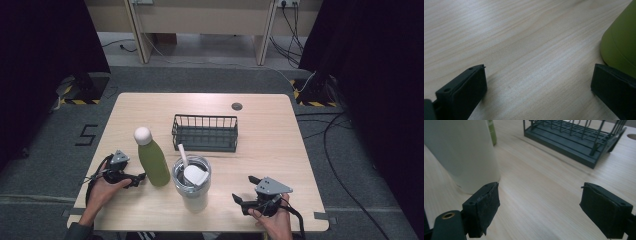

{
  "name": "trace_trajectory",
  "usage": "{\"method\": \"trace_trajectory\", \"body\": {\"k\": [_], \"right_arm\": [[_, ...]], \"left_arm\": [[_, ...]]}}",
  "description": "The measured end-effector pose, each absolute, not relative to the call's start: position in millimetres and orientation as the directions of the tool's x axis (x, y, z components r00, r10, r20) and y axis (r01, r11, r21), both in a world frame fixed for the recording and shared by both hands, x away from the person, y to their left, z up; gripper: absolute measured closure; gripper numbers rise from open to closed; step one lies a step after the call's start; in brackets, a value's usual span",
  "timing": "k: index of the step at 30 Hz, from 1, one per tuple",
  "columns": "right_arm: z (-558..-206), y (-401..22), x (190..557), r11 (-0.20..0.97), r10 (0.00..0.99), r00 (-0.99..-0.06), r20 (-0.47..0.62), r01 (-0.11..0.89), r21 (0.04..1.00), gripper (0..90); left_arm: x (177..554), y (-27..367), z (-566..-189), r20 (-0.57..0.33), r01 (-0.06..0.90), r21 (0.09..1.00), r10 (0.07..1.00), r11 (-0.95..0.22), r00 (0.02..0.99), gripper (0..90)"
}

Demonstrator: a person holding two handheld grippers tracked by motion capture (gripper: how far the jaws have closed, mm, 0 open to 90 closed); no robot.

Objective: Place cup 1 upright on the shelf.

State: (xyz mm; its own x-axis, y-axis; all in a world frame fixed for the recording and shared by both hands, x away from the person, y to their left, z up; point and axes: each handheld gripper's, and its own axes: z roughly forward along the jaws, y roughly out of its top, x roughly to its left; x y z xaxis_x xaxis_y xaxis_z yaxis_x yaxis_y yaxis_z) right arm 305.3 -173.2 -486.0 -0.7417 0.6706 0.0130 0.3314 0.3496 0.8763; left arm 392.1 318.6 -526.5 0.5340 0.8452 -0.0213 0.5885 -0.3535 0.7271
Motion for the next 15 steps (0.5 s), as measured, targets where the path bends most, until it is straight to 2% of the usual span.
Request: {"method": "trace_trajectory", "body": {"k": [15], "right_arm": [[-479,-133,290,0.338,0.547,-0.837,0.016,0.238,0.91,17.0]], "left_arm": [[392,319,-527,-0.022,0.589,0.727,0.845,-0.353,0.534,0.0]]}}
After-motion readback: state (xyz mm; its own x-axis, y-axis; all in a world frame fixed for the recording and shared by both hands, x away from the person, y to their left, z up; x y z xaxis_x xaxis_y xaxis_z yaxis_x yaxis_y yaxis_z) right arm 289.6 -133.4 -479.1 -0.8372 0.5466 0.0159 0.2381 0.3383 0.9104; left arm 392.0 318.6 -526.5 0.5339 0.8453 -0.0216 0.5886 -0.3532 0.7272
